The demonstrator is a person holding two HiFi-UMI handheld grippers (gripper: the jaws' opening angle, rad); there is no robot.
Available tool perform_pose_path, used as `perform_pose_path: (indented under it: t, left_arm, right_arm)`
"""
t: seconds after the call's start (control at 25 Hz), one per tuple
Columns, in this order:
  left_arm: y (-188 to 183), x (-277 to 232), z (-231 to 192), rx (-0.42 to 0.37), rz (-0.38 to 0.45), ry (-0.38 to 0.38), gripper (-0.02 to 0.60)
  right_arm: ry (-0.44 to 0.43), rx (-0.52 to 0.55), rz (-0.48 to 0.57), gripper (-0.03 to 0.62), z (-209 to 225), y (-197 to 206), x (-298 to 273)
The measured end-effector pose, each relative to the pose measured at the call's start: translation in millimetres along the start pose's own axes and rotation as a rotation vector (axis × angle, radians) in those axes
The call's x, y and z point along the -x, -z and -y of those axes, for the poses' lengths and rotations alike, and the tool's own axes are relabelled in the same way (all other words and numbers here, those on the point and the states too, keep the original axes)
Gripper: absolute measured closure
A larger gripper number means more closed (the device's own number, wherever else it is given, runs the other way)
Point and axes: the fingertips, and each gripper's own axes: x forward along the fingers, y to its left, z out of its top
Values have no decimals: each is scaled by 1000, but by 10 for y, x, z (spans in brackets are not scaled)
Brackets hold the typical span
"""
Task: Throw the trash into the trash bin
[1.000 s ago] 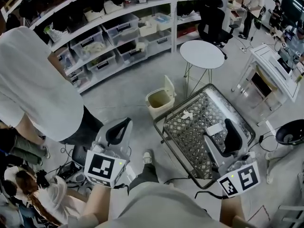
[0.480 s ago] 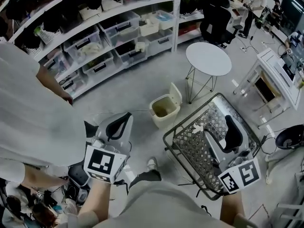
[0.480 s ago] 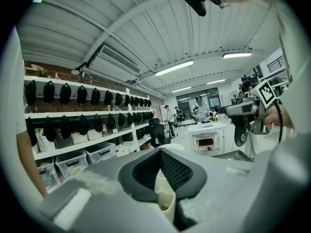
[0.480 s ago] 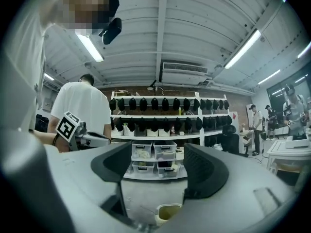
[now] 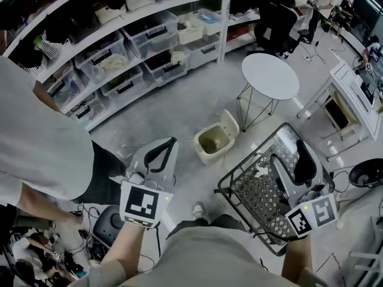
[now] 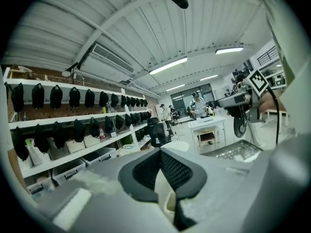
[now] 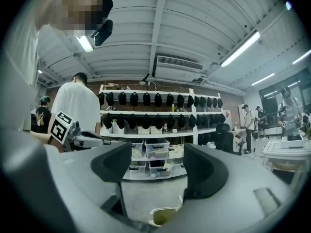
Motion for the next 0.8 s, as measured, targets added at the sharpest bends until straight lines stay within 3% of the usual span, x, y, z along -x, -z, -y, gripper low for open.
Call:
perform_pose_path:
  t: [0.28, 0.48, 0.68, 0.8]
  left_arm:
    - [198, -190, -145, 47, -17, 25, 580]
    - [146, -386, -168, 62, -29, 16, 580]
    - [107, -674, -119, -31, -23, 8, 580]
    - [192, -889, -26, -27, -53, 31, 580]
  right_arm:
    - [3, -8, -21, 272, 62, 111, -310]
    - [2, -34, -30, 275, 267, 132, -411]
    - [34, 19, -56, 279, 601, 329, -583]
    - [62, 52, -106, 282, 852, 614, -667]
